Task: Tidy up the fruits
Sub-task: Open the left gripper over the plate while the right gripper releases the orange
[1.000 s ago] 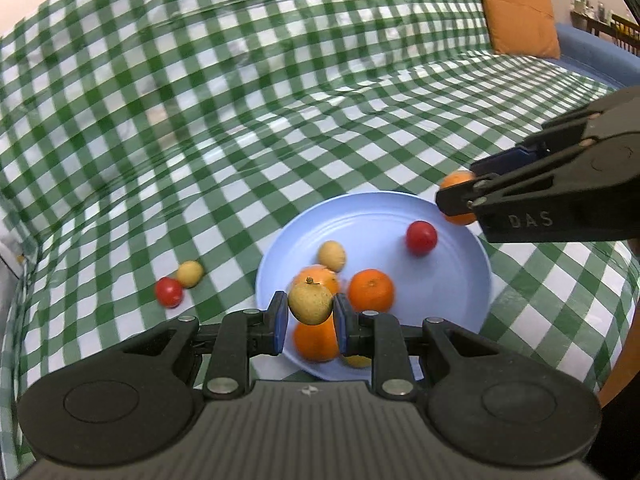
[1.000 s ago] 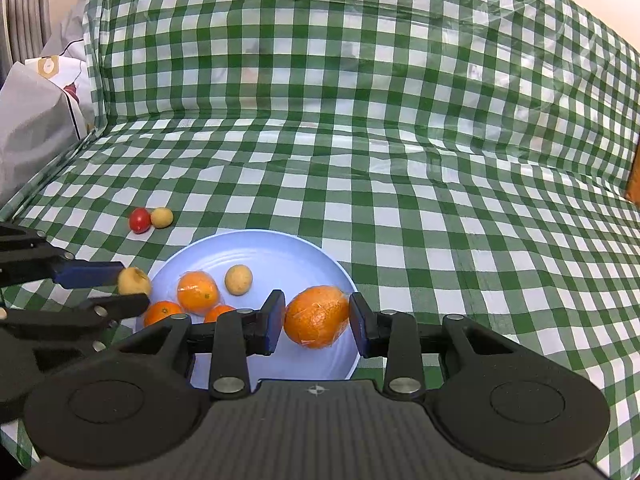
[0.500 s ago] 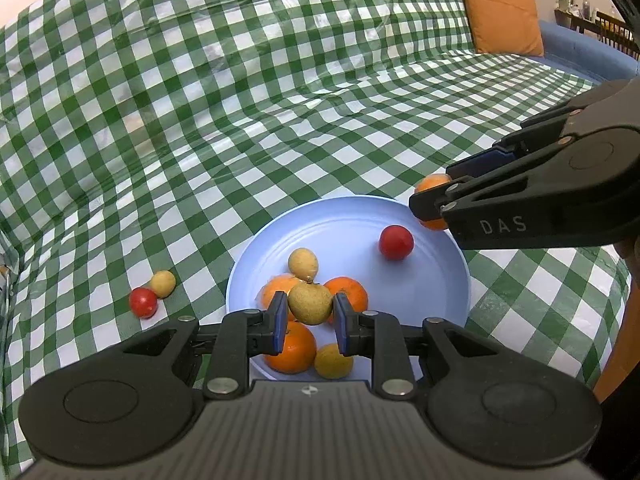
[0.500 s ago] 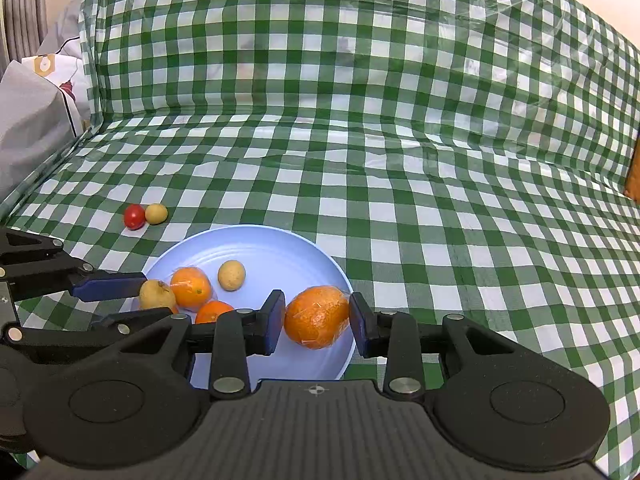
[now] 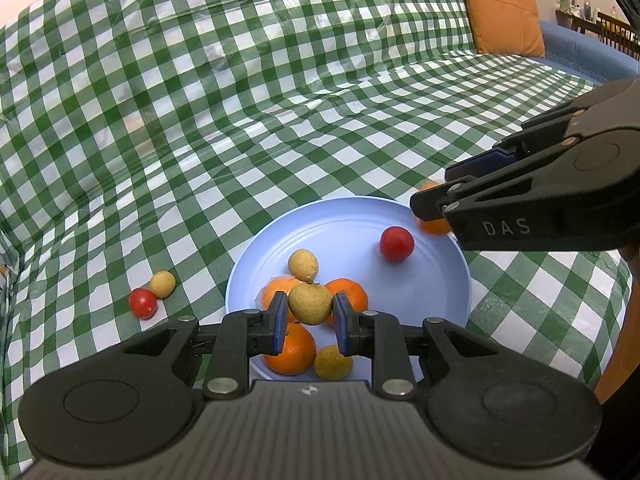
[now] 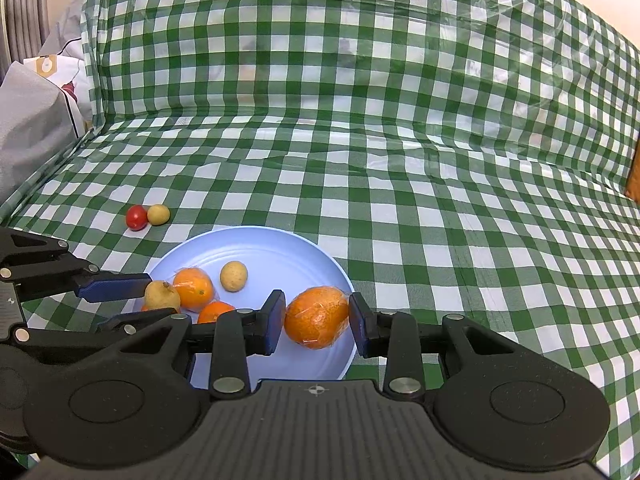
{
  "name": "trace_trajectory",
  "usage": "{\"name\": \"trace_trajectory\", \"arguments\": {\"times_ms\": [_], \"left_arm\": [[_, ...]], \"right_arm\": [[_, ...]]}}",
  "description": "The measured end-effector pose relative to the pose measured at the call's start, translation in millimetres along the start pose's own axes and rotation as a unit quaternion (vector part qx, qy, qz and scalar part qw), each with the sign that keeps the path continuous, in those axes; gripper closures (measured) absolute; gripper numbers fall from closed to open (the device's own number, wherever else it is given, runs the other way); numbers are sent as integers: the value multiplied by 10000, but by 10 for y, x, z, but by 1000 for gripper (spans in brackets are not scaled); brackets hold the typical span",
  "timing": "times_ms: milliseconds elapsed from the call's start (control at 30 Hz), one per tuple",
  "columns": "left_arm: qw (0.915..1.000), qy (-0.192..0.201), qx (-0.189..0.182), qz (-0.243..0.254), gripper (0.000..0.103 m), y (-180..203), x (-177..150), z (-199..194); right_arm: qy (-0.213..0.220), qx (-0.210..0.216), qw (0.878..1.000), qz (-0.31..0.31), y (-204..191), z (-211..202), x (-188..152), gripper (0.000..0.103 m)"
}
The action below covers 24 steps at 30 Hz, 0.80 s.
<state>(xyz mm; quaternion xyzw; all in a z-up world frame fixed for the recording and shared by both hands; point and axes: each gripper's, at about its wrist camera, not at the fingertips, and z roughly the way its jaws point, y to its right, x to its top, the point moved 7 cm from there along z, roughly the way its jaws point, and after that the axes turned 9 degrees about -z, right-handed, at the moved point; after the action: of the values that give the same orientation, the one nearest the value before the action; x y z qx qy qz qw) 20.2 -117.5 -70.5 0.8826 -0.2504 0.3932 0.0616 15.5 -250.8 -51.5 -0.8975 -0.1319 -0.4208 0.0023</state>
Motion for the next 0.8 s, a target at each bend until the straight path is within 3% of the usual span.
{"name": "trace_trajectory", "arguments": {"times_ms": [300,400,500,667,733,800], "left_arm": [[10000,-4,-69,-30,75,5,9,-13],[9999,26,-84,-48,59,19,22,-29],[10000,50,-57,-53,59,7,26,-36],[9999,89,15,-130,60,-41,46,-50],[9999,77,73,-131,63,-68,40,-55],[9998,45,141,-115,73,-109,23,-59]], "right_arm": [[5,6,10000,1,-7,-20,0,72],[-33,-39,10000,-3,-1,-11,-7,70],[-64,-61,10000,-16,-1,2,-10,61],[-47,-107,9999,-3,9,1,8,59],[-27,-127,9999,13,0,-1,22,59],[5,-145,9999,19,-23,-9,45,59]]}}
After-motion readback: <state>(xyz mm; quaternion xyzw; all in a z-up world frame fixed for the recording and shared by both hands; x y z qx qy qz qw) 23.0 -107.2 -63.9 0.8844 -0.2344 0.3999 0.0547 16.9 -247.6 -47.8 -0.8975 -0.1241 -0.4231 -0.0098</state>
